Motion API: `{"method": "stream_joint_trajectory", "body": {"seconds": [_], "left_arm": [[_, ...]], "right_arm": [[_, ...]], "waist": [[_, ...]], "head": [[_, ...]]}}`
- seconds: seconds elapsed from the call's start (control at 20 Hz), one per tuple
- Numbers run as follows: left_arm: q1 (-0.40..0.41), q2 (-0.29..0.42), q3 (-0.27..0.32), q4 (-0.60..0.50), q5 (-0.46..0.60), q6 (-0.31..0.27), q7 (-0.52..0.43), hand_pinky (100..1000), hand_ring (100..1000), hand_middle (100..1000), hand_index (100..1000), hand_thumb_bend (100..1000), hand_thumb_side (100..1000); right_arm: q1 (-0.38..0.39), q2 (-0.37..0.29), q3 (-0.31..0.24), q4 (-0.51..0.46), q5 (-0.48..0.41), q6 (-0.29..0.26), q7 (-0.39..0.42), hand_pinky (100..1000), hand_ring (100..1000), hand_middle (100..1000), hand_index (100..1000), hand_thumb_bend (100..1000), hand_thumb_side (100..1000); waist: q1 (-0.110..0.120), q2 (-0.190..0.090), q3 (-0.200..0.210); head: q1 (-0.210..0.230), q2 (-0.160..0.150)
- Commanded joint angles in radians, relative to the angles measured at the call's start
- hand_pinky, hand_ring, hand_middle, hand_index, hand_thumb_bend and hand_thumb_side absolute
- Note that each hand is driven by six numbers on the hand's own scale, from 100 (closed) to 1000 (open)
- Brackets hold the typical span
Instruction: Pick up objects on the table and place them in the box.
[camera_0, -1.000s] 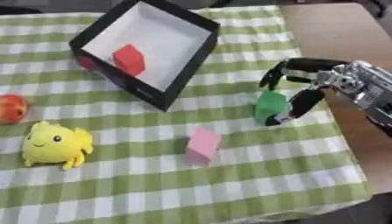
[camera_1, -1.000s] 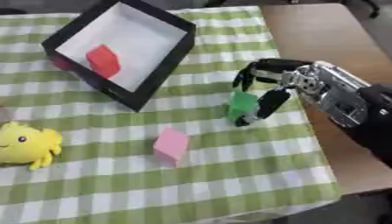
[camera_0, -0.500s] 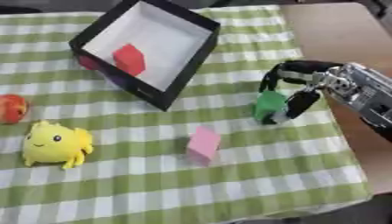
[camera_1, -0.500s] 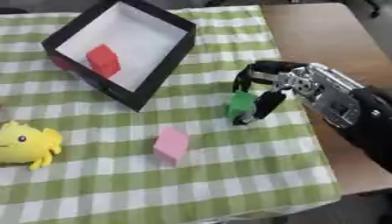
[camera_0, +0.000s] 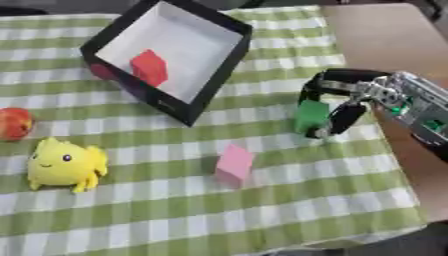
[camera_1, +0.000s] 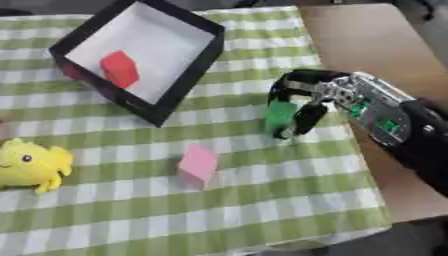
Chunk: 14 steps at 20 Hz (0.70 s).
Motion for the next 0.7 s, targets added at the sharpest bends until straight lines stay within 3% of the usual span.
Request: {"method": "stream_joint_trajectory", "body": {"seconds": [0.05, 0.4, 0.7], "left_arm": [[-0.008, 0.012, 0.002, -0.021, 0.002, -0.001, -0.002, 910, 639, 743, 838, 268, 716], [-0.007, 0.014, 0.004, -0.023, 0.0, -0.001, 0.0, 909, 639, 744, 838, 269, 714], [-0.004, 0.019, 0.004, -0.022, -0.003, -0.001, 0.0, 909, 639, 744, 838, 266, 713]], "right_arm": [[-0.009, -0.029, -0.011, -0.008, -0.011, 0.01, 0.005, 796, 663, 495, 669, 376, 100], [-0.04, -0.085, -0.057, -0.098, -0.101, 0.003, -0.007, 792, 636, 482, 658, 286, 100], [-0.162, -0.157, -0.087, -0.199, -0.221, 0.011, -0.009, 791, 632, 480, 657, 273, 100]], "waist": [[-0.003, 0.002, 0.0], [-0.007, -0.004, -0.006], [-0.01, -0.013, -0.003]], "head": [[-0.002, -0.003], [0.003, -0.003], [0.003, -0.003]]}}
